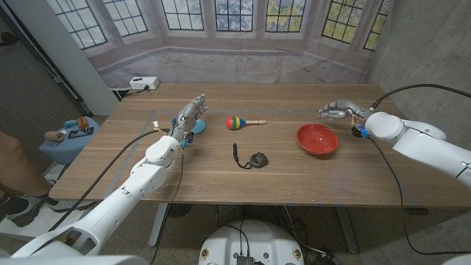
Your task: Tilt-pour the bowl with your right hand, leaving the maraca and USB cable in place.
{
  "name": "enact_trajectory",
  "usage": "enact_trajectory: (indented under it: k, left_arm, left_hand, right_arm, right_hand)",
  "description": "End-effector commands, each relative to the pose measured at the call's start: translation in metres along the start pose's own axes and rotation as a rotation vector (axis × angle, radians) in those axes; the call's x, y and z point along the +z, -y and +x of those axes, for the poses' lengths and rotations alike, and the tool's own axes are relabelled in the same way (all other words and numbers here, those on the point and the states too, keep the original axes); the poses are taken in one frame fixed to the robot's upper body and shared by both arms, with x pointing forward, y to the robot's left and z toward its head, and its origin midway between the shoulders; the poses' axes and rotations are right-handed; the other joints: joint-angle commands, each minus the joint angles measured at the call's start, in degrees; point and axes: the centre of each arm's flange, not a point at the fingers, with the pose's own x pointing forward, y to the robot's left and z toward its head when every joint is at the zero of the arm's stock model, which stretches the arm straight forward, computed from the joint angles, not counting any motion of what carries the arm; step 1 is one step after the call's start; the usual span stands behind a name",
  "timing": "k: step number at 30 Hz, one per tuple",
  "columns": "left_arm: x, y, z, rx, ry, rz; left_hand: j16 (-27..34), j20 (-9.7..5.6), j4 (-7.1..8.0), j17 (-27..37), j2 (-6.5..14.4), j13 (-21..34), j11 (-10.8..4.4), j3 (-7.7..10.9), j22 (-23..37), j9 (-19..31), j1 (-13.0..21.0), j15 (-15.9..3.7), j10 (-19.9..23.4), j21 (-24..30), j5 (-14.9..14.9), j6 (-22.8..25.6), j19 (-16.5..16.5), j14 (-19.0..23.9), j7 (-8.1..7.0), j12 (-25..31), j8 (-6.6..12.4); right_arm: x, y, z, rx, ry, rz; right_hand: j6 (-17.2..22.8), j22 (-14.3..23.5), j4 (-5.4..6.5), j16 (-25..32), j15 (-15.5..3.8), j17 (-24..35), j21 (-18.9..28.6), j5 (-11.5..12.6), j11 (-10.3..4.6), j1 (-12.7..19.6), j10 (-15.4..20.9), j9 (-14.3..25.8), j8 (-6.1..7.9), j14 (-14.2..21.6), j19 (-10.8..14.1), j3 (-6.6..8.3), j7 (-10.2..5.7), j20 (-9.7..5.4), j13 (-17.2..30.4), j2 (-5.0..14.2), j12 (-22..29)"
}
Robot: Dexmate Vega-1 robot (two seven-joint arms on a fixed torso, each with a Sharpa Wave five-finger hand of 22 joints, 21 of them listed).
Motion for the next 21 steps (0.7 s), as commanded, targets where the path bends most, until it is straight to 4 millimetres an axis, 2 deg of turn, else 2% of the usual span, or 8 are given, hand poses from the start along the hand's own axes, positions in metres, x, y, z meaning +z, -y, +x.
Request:
enact_trajectory:
  k: [1, 4, 20, 21]
  left_arm:
    - [-0.0015, 0.0055, 0.0051, -0.013, -0.008, 0.0]
    - [-0.003, 0.0065, 0.0049, -0.014, -0.012, -0.002]
    - [-0.0064, 0.0094, -0.0002, -0.003, -0.011, -0.009]
    - [-0.0069, 0.0095, -0.0009, -0.002, -0.012, -0.01]
  left_hand:
    - [0.23, 0.01, -0.07, 0.13, -9.38, 0.28, 0.03, 0.07, 0.16, 0.11, -8.65, 0.26, 0.2, -0.06, 0.33, 0.53, 0.61, 0.27, 0.11, 0.33, 0.51]
    - [0.21, 0.05, -0.08, 0.12, -9.38, 0.29, 0.03, 0.08, 0.16, 0.12, -8.62, 0.26, 0.21, -0.07, 0.34, 0.67, 0.62, 0.29, 0.07, 0.32, 0.53]
    - [0.21, 0.04, 0.01, 0.15, -9.45, 0.3, 0.04, 0.12, 0.17, 0.14, -8.64, 0.22, 0.36, -0.1, 0.36, 0.97, 0.67, 0.55, 0.01, 0.3, 0.44]
    - [0.2, 0.04, 0.0, 0.15, -9.45, 0.3, 0.07, 0.13, 0.17, 0.15, -8.63, 0.22, 0.35, -0.1, 0.36, 0.96, 0.67, 0.55, 0.04, 0.29, 0.43]
  right_arm:
    - [0.0046, -0.0011, 0.0066, 0.04, -0.028, -0.081]
    - [0.0061, -0.0029, 0.0086, 0.054, -0.035, -0.098]
    - [0.013, -0.0083, 0.0153, 0.108, -0.052, -0.149]
    - [0.0135, -0.0091, 0.0156, 0.11, -0.053, -0.151]
  right_hand:
    - [1.27, 0.07, 0.17, 0.78, -6.22, 0.35, 0.23, 0.67, 0.0, 1.07, 1.26, 0.09, 0.46, 1.53, 0.94, 0.25, -0.12, -0.34, 0.24, -0.07, 0.47]
    - [2.13, 0.08, 0.15, 1.07, -6.48, 0.38, 0.22, 0.81, 0.13, 1.59, 2.11, 0.1, 0.55, 2.84, 1.36, 0.47, -0.04, -0.39, 0.45, -0.5, 0.76]
    - [4.5, 0.11, 0.39, 1.32, -6.96, 0.48, 0.23, 1.17, -0.38, 2.56, 4.19, 0.12, 0.78, 5.22, 2.52, 1.34, -0.21, -0.59, 0.96, -1.07, 1.46]
    - [4.63, 0.11, 0.35, 1.33, -6.96, 0.51, 0.23, 1.23, -0.41, 2.87, 5.15, 0.13, 0.72, 5.49, 2.7, 1.56, -0.31, -0.71, 1.06, -1.07, 1.84]
